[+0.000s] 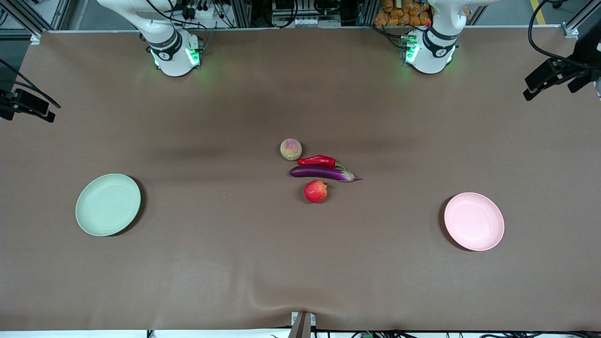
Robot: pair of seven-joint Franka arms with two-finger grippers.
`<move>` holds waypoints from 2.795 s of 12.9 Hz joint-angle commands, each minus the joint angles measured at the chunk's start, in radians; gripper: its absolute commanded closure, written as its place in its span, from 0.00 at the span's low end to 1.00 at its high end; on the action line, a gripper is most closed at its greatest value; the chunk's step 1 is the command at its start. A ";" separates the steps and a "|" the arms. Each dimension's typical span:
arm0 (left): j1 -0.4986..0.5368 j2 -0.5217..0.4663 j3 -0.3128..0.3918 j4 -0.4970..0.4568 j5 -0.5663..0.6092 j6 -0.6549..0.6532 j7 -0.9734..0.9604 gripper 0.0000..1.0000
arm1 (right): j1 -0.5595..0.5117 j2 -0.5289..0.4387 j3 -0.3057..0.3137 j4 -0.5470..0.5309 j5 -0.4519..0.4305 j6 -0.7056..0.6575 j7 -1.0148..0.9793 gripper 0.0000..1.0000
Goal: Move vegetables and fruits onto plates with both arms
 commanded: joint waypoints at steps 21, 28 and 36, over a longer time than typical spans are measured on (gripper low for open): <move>-0.014 0.087 -0.028 0.021 -0.078 -0.072 -0.001 0.00 | 0.022 0.106 0.017 -0.014 0.102 0.018 -0.014 0.00; -0.014 0.186 -0.204 -0.137 -0.078 0.203 -0.414 0.00 | 0.038 0.186 0.017 -0.012 0.143 0.115 -0.005 0.00; -0.195 0.494 -0.340 -0.231 0.057 0.659 -1.347 0.00 | 0.120 0.197 0.017 -0.029 0.178 0.118 0.145 0.00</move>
